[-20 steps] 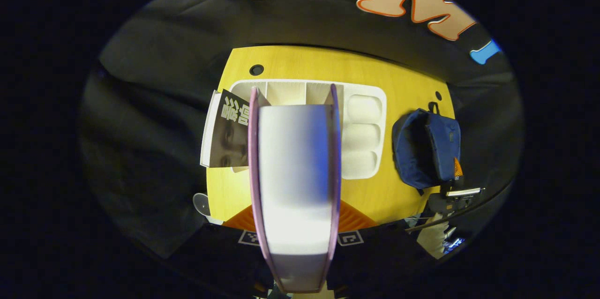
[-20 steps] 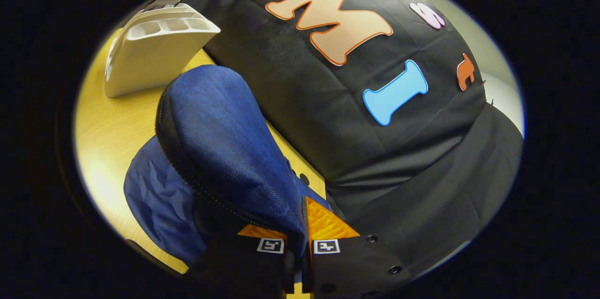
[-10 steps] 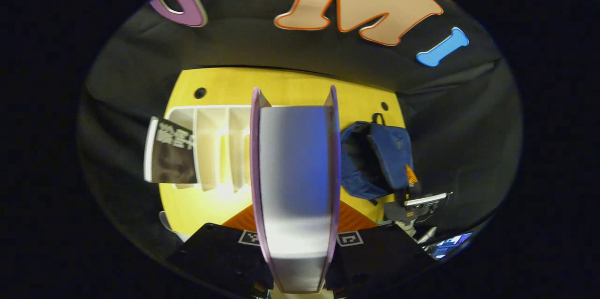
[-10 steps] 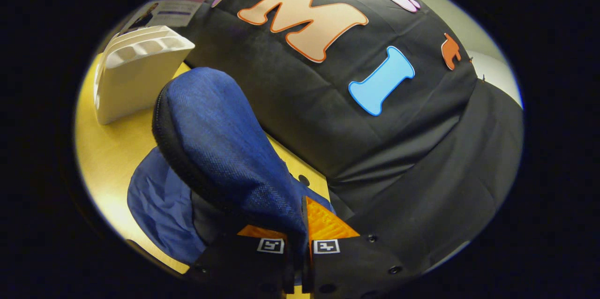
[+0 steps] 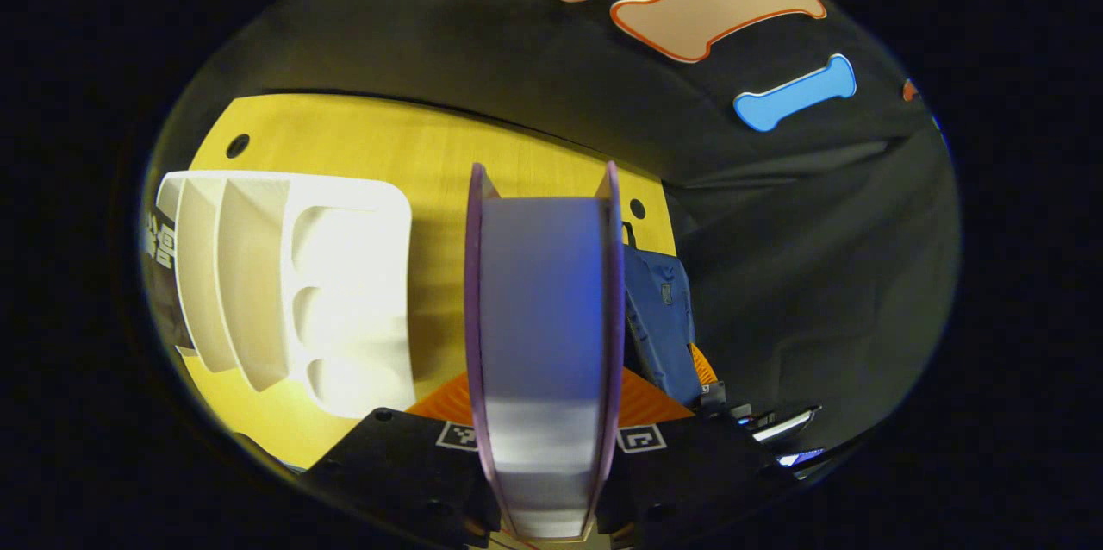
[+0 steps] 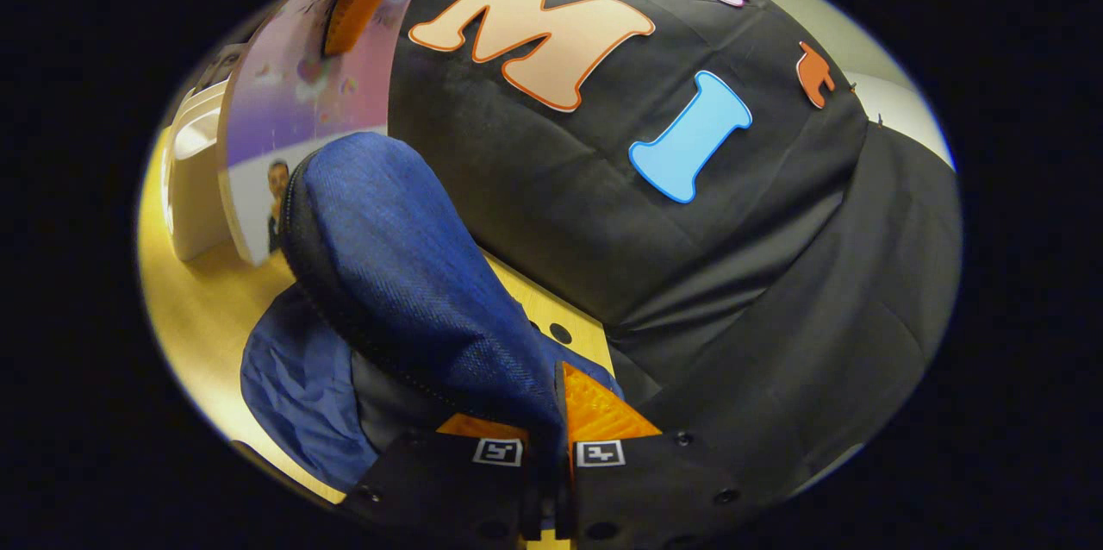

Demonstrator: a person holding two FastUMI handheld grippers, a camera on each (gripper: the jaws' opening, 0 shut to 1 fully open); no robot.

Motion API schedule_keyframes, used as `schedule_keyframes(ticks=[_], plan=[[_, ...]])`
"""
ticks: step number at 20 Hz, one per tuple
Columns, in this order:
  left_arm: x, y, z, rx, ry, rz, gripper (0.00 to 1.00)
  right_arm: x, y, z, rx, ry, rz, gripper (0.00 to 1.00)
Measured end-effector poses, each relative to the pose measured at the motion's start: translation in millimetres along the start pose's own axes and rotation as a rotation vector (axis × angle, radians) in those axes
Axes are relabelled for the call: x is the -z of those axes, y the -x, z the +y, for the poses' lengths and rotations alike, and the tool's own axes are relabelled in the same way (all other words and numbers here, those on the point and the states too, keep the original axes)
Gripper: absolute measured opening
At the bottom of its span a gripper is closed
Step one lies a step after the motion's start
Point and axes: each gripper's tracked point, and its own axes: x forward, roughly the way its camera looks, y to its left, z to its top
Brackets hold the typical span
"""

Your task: Open the schoolbag, grab two books from the bookshelf and put them into the schoolbag.

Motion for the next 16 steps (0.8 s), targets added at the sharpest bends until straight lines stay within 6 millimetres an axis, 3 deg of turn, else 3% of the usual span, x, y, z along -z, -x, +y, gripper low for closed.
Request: schedule_keyframes(ticks=[8, 10, 13, 16], plan=[[27.1, -87.7, -44.8, 0.309, 0.052, -0.067, 0.39, -6.1, 1.0, -7.7, -0.018, -0.053, 0.002, 0.07], [37.1, -109.5, -55.6, 0.379, 0.089, -0.074, 0.4, -5.9, 3.4, -8.9, -0.014, -0.062, -0.001, 0.11], [48.9, -139.4, -66.4, 0.431, 0.104, -0.071, 0.39, -7.1, 3.7, -8.3, -0.026, -0.079, 0.003, 0.07], [57.4, -167.3, -81.9, 0.497, 0.095, -0.065, 0.38, -10.0, 5.4, -10.3, -0.033, -0.088, -0.011, 0.1]])
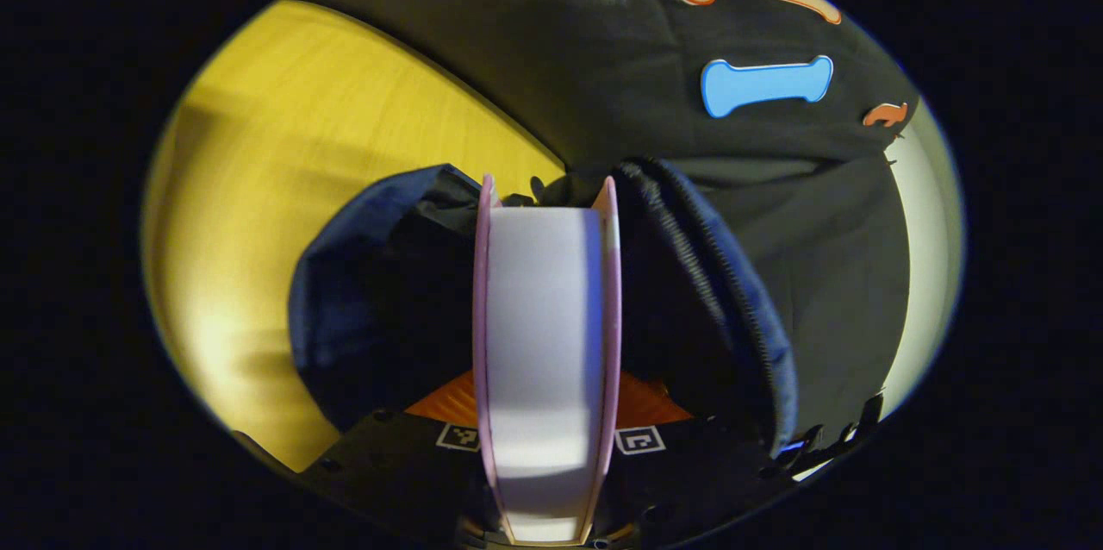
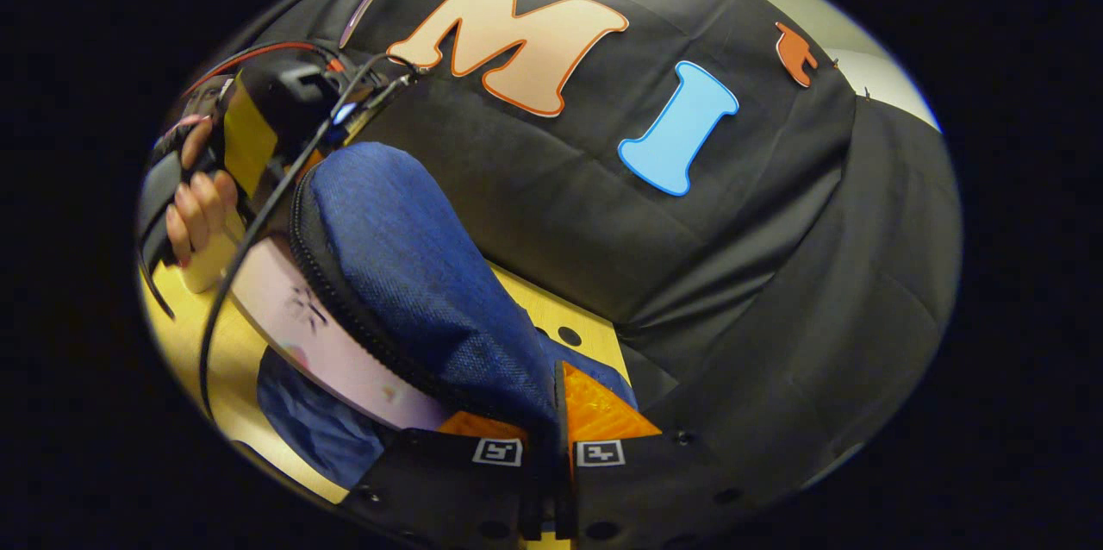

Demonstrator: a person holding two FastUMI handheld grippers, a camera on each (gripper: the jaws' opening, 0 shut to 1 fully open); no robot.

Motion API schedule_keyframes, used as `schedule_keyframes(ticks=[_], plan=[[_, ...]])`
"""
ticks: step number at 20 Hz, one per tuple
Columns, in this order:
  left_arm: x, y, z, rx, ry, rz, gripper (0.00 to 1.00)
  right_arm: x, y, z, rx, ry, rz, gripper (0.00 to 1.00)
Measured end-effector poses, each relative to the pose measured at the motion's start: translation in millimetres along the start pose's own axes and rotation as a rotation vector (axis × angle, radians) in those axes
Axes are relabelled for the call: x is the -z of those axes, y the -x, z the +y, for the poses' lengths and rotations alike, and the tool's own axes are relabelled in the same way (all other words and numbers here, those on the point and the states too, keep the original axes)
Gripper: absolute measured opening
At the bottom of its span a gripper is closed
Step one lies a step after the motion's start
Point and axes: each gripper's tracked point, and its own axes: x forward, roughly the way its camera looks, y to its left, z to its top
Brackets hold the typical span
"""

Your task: Open the schoolbag, grab two books from the bookshelf and put them into the schoolbag.

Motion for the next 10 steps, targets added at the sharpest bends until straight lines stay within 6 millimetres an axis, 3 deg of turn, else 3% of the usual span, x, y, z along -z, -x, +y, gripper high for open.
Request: schedule_keyframes(ticks=[1, 5, 10], plan=[[6.9, -8.9, 3.0, 0.008, -0.003, 0.011, 0.38, 0.9, 1.4, -0.1, -0.006, -0.008, -0.003, 0.07], [19.0, -43.4, 5.1, 0.058, 0.032, 0.02, 0.37, -0.1, 3.7, -1.1, -0.024, -0.019, -0.015, 0.08], [23.2, -64.3, 13.3, 0.111, 0.096, -0.007, 0.38, 4.3, 0.7, -2.7, -0.028, -0.04, 0.005, 0.09]])
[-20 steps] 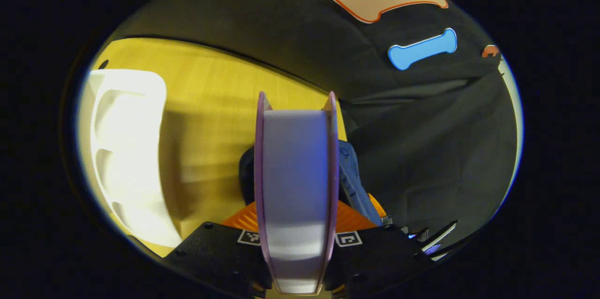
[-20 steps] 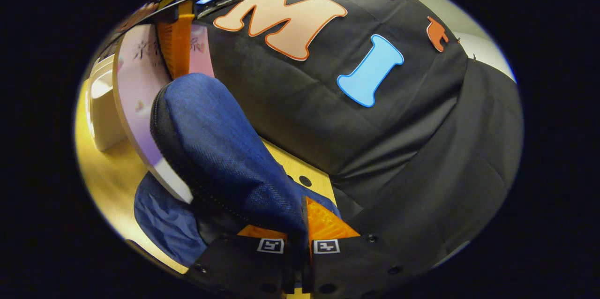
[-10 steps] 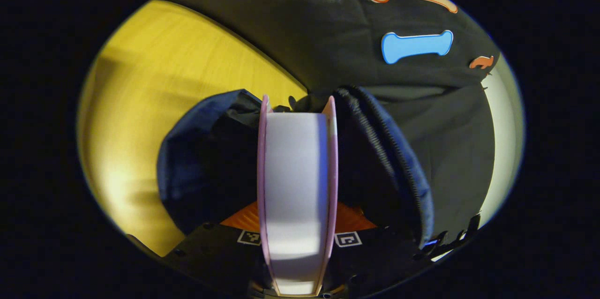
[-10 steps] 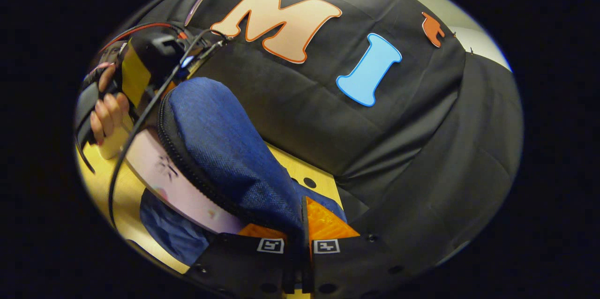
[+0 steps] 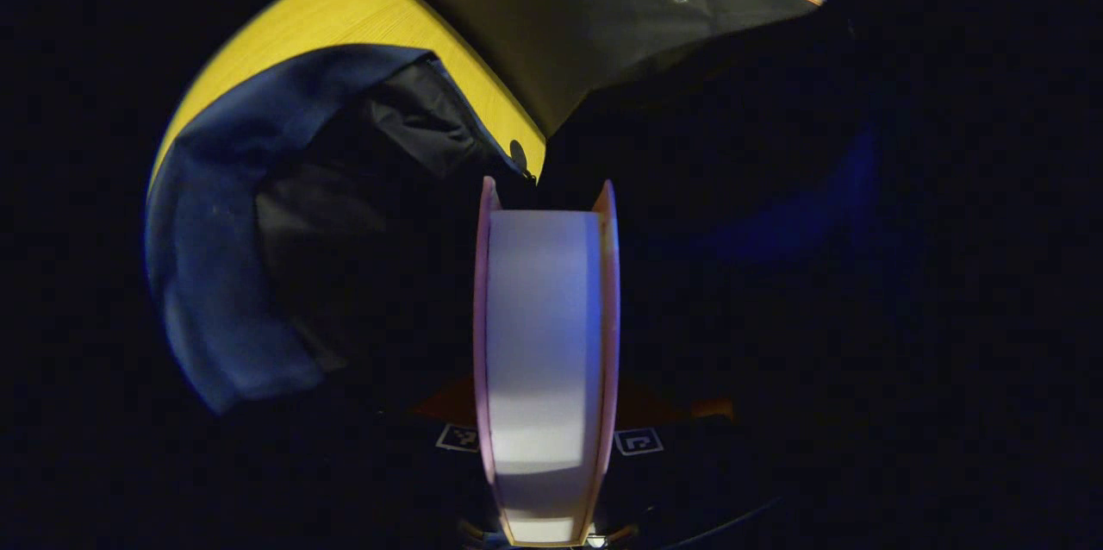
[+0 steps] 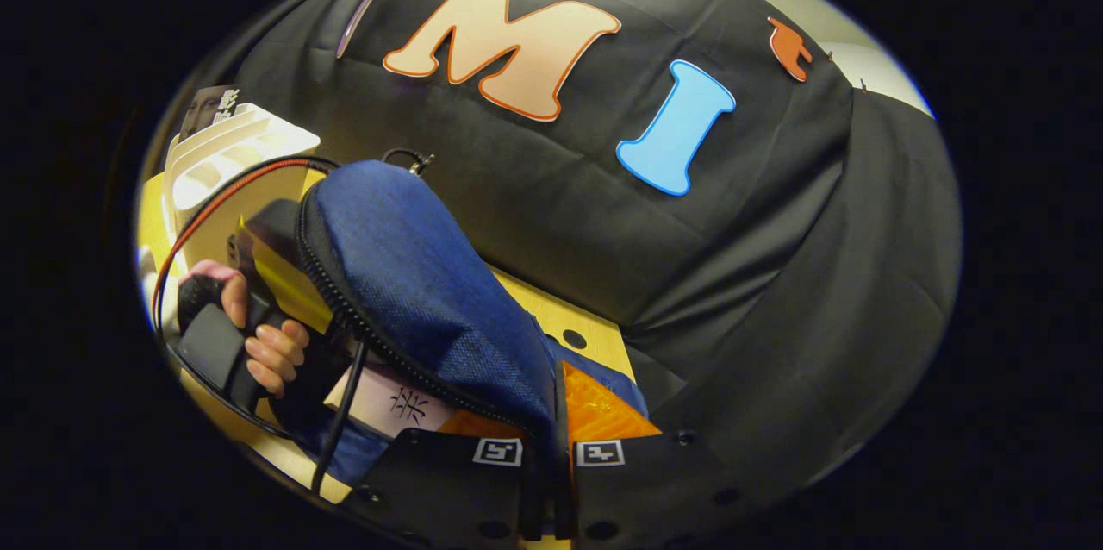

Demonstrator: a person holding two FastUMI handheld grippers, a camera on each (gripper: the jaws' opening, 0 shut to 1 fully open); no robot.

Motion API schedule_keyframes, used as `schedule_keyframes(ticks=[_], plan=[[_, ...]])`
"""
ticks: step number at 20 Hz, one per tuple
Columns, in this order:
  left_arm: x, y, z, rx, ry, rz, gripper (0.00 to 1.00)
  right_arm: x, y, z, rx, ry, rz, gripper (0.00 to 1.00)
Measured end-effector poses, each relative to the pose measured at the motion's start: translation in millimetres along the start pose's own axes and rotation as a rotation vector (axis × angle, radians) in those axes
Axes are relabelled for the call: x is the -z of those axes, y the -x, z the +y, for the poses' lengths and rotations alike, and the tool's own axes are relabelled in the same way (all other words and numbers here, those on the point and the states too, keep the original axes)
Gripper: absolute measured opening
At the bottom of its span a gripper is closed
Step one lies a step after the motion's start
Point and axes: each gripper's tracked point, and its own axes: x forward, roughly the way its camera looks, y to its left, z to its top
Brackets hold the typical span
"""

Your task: Open the schoolbag, grab two books from the bookshelf and put them into the schoolbag.

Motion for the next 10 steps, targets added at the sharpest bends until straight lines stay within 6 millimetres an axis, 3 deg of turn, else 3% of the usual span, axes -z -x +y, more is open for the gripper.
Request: schedule_keyframes(ticks=[2, 6, 8, 10], plan=[[-7.5, -2.1, 5.7, -0.025, 0.015, -0.029, 0.38, -0.1, -1.9, -1.3, -0.009, -0.006, 0.01, 0.07], [-8.8, 13.7, 16.6, -0.093, 0.012, -0.033, 0.34, 3.6, -2.9, -0.8, -0.019, -0.003, 0.016, 0.1], [-8.5, 28.3, 23.9, -0.144, 0.006, -0.029, 0.42, 5.0, -3.8, -0.7, -0.024, -0.01, 0.02, 0.1], [-8.0, 44.9, 30.9, -0.207, -0.007, -0.033, 0.65, 5.9, -3.9, 0.4, -0.034, -0.009, 0.023, 0.07]])
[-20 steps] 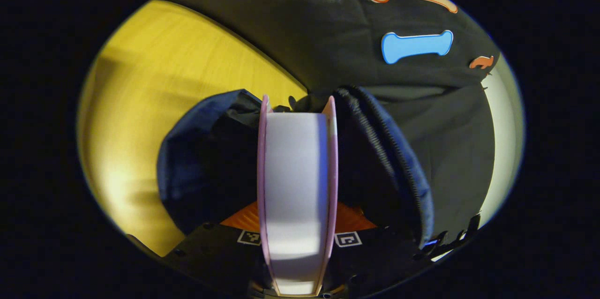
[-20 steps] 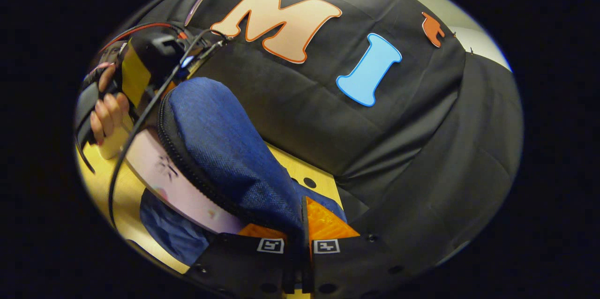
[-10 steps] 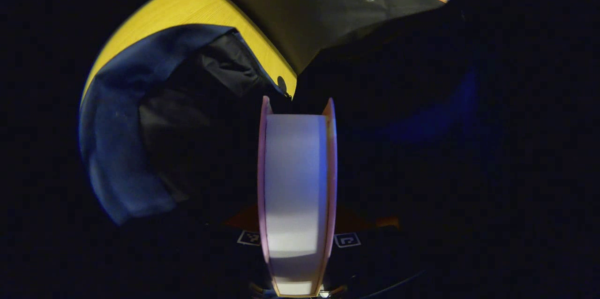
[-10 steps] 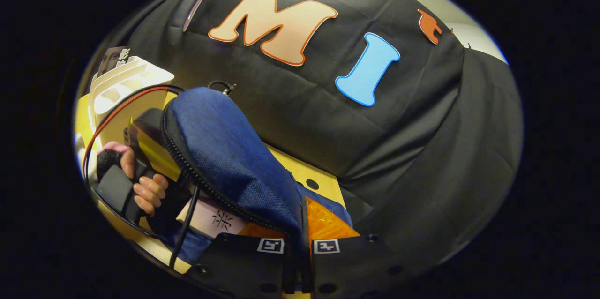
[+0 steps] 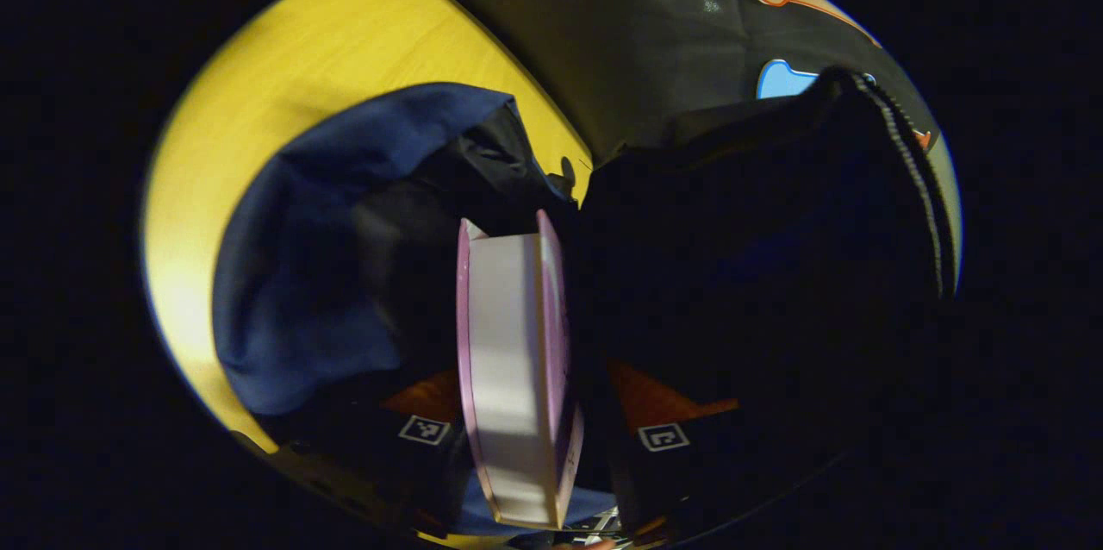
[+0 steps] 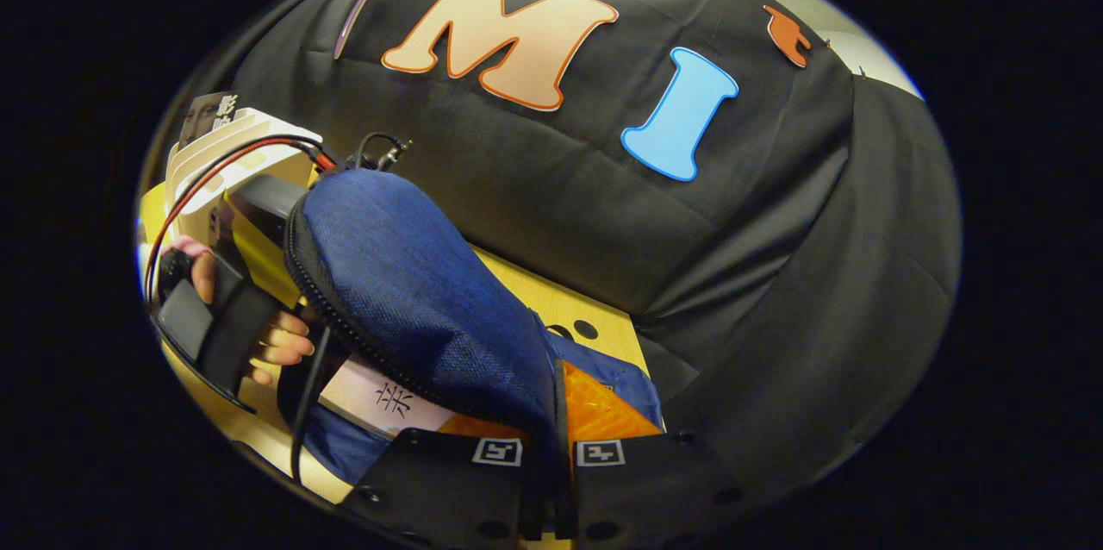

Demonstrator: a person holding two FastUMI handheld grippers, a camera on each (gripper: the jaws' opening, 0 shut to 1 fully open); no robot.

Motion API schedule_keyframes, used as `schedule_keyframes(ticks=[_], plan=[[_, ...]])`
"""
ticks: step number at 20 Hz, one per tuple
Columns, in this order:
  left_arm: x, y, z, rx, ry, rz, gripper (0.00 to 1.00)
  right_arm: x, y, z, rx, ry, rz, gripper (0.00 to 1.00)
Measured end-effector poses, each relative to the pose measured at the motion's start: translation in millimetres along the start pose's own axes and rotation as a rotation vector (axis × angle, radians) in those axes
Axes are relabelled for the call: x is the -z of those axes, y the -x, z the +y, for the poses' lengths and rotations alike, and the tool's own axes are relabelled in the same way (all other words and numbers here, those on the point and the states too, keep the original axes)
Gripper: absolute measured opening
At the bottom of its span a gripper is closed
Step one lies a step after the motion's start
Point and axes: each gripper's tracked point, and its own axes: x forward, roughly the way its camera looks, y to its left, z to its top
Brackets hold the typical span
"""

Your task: Open the schoolbag, grab two books from the bookshelf and put them into the schoolbag.

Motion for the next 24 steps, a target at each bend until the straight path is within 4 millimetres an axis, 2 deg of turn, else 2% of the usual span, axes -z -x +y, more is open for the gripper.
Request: schedule_keyframes(ticks=[2, 3, 4, 5, 6, 8, 10, 13, 18, 20, 22, 24], plan=[[-0.6, 16.0, 10.1, -0.064, -0.015, -0.01, 0.75, 4.7, -0.4, 1.5, -0.012, 0.006, 0.008, 0.1], [-0.9, 22.6, 11.5, -0.091, -0.02, -0.014, 0.89, 5.9, 0.0, 2.4, -0.016, 0.006, 0.01, 0.08], [-1.3, 31.1, 14.6, -0.112, -0.042, -0.018, 0.89, 5.8, 0.2, 2.3, -0.017, 0.007, 0.008, 0.07], [-2.9, 41.7, 19.3, -0.14, -0.069, -0.029, 0.87, 5.3, 0.5, 2.4, -0.018, 0.007, 0.006, 0.1], [-4.6, 51.9, 22.9, -0.166, -0.096, -0.038, 0.95, 10.6, 0.3, 3.4, -0.022, 0.005, 0.007, 0.1], [-10.0, 67.6, 20.9, -0.212, -0.155, -0.063, 0.95, 11.3, 0.5, 4.8, -0.032, -0.004, 0.008, 0.07], [-9.4, 87.2, 19.6, -0.259, -0.229, -0.069, 0.95, 11.5, 0.7, 5.2, -0.038, 0.001, 0.002, 0.08], [-5.6, 113.1, 6.6, -0.28, -0.336, -0.068, 0.95, 15.8, 1.2, 7.1, -0.045, 0.008, 0.007, 0.08], [-1.9, 159.8, -16.5, -0.255, -0.344, -0.098, 0.95, 18.5, 3.6, 7.1, -0.035, 0.024, 0.008, 0.07], [-7.3, 181.9, -22.7, -0.256, -0.343, -0.105, 0.95, 22.5, 7.1, 6.5, -0.031, 0.026, 0.012, 0.09], [-16.6, 211.0, -26.3, -0.252, -0.344, -0.124, 0.95, 24.3, 8.8, 4.3, -0.025, 0.021, 0.013, 0.07], [-29.7, 241.5, -27.7, -0.262, -0.345, -0.148, 0.95, 24.5, 8.3, 4.8, -0.012, 0.021, 0.023, 0.09]])
